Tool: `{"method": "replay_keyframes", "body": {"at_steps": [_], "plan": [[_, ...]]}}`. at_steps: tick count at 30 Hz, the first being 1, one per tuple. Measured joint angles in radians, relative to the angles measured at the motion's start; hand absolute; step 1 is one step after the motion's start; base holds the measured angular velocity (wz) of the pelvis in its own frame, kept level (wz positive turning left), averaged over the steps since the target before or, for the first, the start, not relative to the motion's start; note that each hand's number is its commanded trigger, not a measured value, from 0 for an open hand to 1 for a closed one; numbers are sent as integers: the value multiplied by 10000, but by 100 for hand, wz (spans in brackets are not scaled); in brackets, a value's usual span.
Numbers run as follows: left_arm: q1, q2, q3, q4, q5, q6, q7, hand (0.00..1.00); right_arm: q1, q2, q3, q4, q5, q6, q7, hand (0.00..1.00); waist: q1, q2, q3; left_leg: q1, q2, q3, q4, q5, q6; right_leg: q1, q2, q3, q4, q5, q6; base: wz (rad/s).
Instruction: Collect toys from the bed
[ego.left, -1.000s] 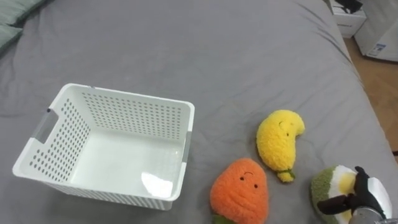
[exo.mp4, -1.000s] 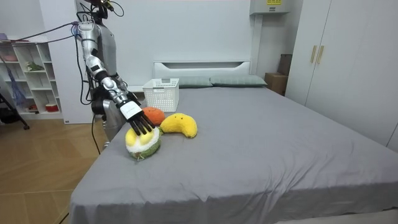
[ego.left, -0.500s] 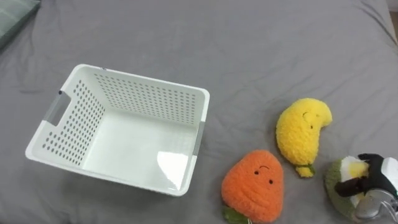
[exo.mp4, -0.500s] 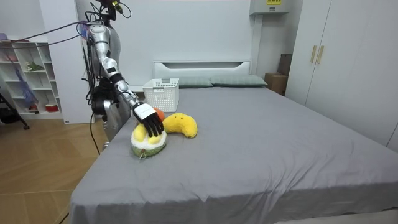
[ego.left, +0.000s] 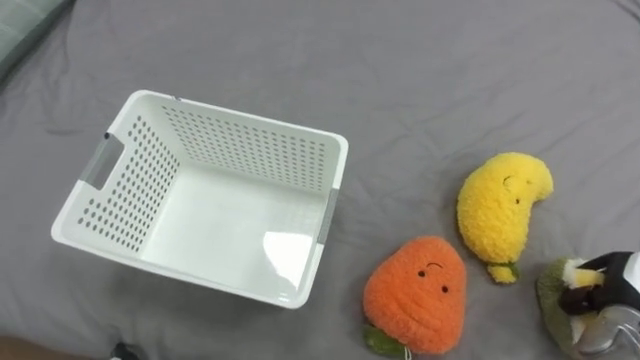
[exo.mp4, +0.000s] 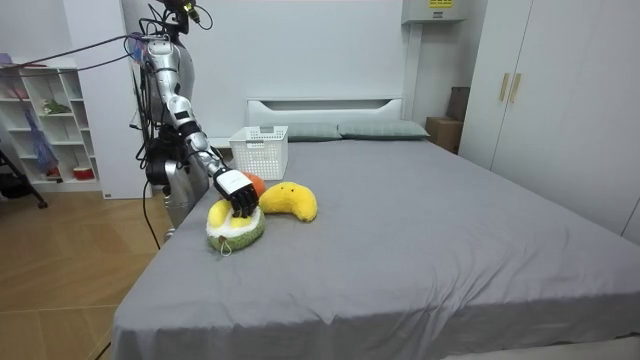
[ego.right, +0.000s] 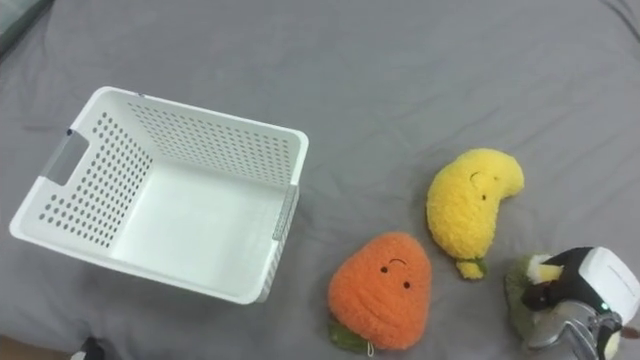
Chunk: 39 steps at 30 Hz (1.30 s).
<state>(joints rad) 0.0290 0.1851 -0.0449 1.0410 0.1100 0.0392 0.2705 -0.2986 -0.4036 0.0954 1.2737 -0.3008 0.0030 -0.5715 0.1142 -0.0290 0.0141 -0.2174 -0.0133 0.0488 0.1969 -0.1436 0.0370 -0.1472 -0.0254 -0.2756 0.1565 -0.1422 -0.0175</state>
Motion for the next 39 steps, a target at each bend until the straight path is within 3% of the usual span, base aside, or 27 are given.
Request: {"method": "replay_keyframes", "body": {"at_steps": [11,18,21,24,29,32,39], "plan": [[-327,86,-159,412,-213,-35,-29,0,-149,-34,19,143,800,1,303,100,-1,-14,10,-13,1,4,-168,88,-5,-142,-19,-26,122,1,-1,0],[-235,151,-221,357,-206,-43,-29,0,-231,-48,6,-126,1440,13,313,100,-53,-57,-4,24,-14,67,-288,165,-1,-186,-31,86,140,0,-1,-2],[-16,263,-267,311,-191,-60,-3,0,-130,-49,-225,-1549,1622,171,515,100,-243,-97,-2,93,0,198,-291,173,-6,-212,-22,279,155,1,-2,-17],[209,275,-109,383,-195,-82,2,0,179,-31,-501,-3594,1573,74,509,100,-376,-172,0,481,12,445,-342,173,-6,46,-18,503,179,-1,0,-23],[582,289,368,125,-202,-66,52,0,1052,29,-571,-7637,1420,60,614,100,-616,-508,-11,971,1,490,-369,171,-6,560,-26,523,82,-15,13,0],[875,285,441,-148,-214,-26,69,0,1289,35,-619,-8844,1268,89,742,100,-665,-622,-49,1274,-24,498,-379,163,2,949,-32,527,-46,-19,16,3],[1274,183,897,-406,-194,11,55,0,1597,133,-941,-10751,772,113,1207,100,-774,-633,-109,1816,-9,618,-545,129,47,1373,3,652,-36,-23,22,-4]]}}
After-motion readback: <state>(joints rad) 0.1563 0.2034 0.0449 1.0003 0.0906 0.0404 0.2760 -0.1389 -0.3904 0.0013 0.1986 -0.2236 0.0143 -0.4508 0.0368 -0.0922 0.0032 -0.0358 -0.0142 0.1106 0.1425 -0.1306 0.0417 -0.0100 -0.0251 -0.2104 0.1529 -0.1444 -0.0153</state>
